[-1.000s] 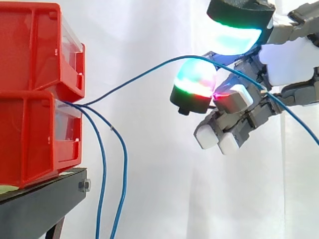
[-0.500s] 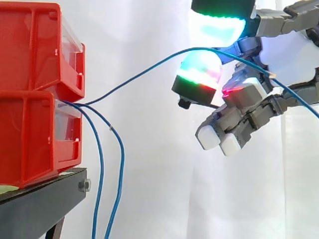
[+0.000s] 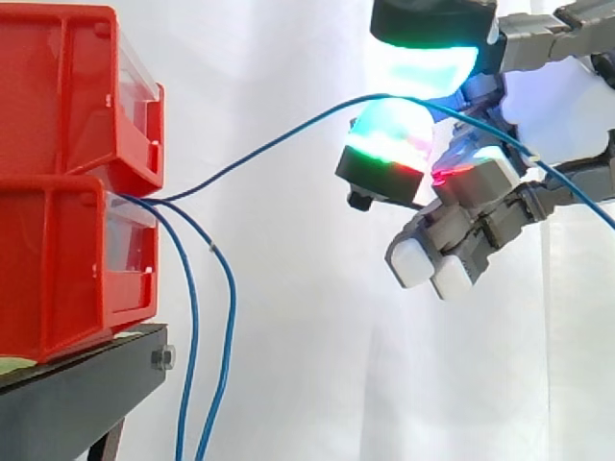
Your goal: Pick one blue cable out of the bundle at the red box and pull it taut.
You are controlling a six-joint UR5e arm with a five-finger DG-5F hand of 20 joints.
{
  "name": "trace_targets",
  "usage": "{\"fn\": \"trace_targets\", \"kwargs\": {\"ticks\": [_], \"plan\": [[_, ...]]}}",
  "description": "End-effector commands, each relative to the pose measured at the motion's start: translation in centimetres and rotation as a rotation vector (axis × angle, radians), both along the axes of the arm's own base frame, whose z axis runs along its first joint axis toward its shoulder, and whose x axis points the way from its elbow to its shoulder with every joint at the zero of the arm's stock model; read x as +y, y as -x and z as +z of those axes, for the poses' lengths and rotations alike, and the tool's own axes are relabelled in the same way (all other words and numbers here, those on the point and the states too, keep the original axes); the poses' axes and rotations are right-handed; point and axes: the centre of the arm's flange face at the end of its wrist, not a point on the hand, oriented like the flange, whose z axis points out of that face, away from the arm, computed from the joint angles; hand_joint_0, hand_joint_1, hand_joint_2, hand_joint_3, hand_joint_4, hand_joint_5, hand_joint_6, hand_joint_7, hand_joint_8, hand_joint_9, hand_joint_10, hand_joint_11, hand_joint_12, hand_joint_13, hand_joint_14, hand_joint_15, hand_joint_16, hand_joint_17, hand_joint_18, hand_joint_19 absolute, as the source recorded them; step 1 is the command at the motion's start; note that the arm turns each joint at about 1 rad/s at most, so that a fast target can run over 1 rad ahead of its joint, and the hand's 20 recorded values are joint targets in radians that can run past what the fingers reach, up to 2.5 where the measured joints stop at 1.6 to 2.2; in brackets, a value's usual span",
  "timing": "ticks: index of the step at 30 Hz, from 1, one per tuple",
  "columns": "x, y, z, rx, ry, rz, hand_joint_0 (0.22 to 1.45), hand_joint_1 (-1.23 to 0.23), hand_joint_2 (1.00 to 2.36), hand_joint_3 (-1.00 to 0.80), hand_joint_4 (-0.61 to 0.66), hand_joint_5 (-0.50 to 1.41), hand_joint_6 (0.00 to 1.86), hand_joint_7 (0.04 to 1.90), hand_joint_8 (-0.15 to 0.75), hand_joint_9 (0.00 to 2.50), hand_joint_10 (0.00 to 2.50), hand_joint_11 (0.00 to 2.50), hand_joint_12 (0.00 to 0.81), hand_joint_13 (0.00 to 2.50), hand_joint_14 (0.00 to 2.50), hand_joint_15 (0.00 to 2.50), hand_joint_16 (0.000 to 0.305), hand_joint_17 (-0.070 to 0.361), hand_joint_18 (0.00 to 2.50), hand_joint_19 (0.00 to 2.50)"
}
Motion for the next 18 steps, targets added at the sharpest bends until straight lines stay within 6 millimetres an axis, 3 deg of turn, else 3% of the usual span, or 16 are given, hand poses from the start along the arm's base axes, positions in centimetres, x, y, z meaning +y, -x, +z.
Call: {"fn": "trace_targets", "kwargs": {"ticks": [1,10,18], "plan": [[0.02,0.01,0.00,0.001,0.000,0.000,0.61,-0.86,1.02,-0.08,0.10,-0.06,0.90,1.17,0.419,1.24,0.01,0.99,0.418,0.87,0.01,0.45,0.051,0.114,0.80,0.38],[0.01,0.01,0.00,0.000,-0.001,-0.001,0.66,-0.94,1.02,0.08,0.03,-0.06,0.93,1.18,0.414,1.26,0.01,0.99,0.417,0.91,0.02,0.46,0.051,0.115,0.83,0.37],[0.19,0.06,-0.03,-0.001,-0.023,-0.005,0.70,-0.96,1.01,0.14,-0.07,-0.06,0.94,1.27,0.399,1.15,0.01,0.84,0.419,0.86,0.01,0.43,0.052,0.117,0.81,0.36]]}}
